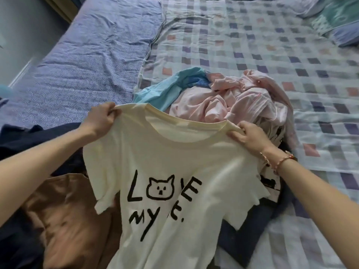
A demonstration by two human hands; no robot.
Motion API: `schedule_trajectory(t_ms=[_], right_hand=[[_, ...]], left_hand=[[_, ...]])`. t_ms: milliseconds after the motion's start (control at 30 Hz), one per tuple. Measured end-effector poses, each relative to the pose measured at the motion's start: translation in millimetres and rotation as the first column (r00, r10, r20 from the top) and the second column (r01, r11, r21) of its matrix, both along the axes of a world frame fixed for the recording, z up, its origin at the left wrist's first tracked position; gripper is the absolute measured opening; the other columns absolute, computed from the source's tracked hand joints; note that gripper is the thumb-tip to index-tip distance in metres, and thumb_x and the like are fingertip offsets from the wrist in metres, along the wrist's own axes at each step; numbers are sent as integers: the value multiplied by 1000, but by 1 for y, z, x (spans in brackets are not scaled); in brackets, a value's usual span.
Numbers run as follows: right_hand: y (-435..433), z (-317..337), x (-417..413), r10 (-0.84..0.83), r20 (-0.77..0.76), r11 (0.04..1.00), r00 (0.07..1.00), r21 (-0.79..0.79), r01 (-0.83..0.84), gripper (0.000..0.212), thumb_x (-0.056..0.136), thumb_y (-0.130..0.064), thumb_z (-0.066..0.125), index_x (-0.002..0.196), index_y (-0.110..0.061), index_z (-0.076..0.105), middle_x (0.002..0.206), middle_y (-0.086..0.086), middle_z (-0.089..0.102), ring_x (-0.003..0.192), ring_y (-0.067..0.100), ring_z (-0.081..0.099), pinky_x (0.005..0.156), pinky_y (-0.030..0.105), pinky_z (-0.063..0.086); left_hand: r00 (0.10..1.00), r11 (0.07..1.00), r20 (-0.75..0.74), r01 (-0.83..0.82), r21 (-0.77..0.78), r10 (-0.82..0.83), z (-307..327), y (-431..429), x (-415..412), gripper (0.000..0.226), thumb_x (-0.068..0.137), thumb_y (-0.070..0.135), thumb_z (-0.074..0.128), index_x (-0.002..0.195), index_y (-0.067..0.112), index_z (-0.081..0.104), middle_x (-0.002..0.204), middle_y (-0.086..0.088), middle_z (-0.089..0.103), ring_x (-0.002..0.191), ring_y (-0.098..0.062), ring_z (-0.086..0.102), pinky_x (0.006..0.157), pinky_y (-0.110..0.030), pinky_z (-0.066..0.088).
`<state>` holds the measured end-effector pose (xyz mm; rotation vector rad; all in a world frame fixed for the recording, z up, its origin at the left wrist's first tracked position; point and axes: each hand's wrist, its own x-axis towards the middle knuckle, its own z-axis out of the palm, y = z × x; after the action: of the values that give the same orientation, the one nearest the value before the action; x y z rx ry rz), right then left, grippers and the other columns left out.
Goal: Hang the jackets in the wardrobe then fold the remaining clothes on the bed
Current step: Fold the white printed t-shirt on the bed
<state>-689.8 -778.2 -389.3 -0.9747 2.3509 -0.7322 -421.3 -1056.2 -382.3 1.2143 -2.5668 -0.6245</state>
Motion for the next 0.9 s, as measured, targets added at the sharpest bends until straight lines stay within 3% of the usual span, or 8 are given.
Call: schedule_trajectory(t_ms=[67, 200, 267, 367, 534, 634, 801, 901], right_hand=[[-2, 12, -2, 111, 157, 985, 981, 112, -130, 35, 78, -39, 72, 82, -6, 62, 73, 1, 57, 70, 15, 50, 57, 23, 35], [13, 21, -2, 255, 427, 785, 867, 432, -444, 23, 73, -25, 79, 82, -7, 70, 72, -1, 67, 64, 9, 62, 58, 18, 47], [15, 15, -6, 256, 261, 850, 931, 399, -345, 19, 82, -22, 71, 77, -5, 63, 70, 1, 59, 61, 11, 54, 55, 20, 40], [18, 33, -3, 68, 84, 987, 994, 138, -79, 28, 89, -17, 61, 65, -12, 47, 66, 2, 47, 58, 12, 41, 53, 27, 30], [21, 81, 5, 22, -82, 998, 996, 58, -17, 33, 91, -16, 56, 60, -19, 48, 68, -1, 51, 73, 22, 48, 59, 28, 35], [30, 158, 8, -17, -207, 999, 978, 42, 27, 21, 93, -25, 53, 75, -22, 63, 99, 4, 62, 95, 29, 56, 81, 36, 45], [47, 286, 14, -82, -344, 992, 935, 63, 110, 26, 94, -34, 53, 80, -13, 62, 98, 16, 59, 98, 33, 56, 72, 31, 41], [62, 336, 24, -91, -228, 994, 969, 36, 101, 24, 95, -26, 53, 81, -8, 60, 79, 14, 61, 71, 27, 59, 57, 26, 43]], left_hand=[[995, 996, 95, 46, -71, -40, 11, -13, 12, 18, 95, 15, 50, 94, -1, 58, 89, -25, 61, 86, -37, 57, 74, -39, 39], [959, 966, 264, 163, -203, -106, 36, -17, 40, 25, 96, 23, 46, 106, 5, 60, 92, -30, 63, 86, -44, 59, 69, -38, 36], [946, 956, 297, 200, -213, -131, 43, -16, 44, 27, 97, 26, 44, 103, 5, 58, 88, -30, 62, 82, -43, 59, 68, -39, 37], [938, 970, 324, 182, -162, -122, 68, -6, 53, 27, 96, 27, 45, 97, 3, 56, 88, -28, 62, 82, -41, 58, 67, -37, 37], [954, 991, 298, 56, -118, -19, 119, 12, 57, 16, 98, 17, 42, 84, 9, 45, 78, -18, 53, 77, -32, 49, 67, -35, 31], [951, 989, 306, 8, -146, 37, 195, 24, 65, 16, 96, 11, 42, 84, 10, 52, 87, -13, 57, 86, -31, 53, 69, -32, 31], [882, 900, 363, -138, -413, 302, 322, 64, 68, 24, 95, 15, 41, 100, 21, 63, 115, -13, 49, 110, -31, 47, 82, -37, 40], [875, 915, 351, -208, -345, 332, 367, 88, 69, 23, 90, 10, 42, 89, 20, 63, 107, -7, 62, 97, -27, 58, 77, -32, 39]])
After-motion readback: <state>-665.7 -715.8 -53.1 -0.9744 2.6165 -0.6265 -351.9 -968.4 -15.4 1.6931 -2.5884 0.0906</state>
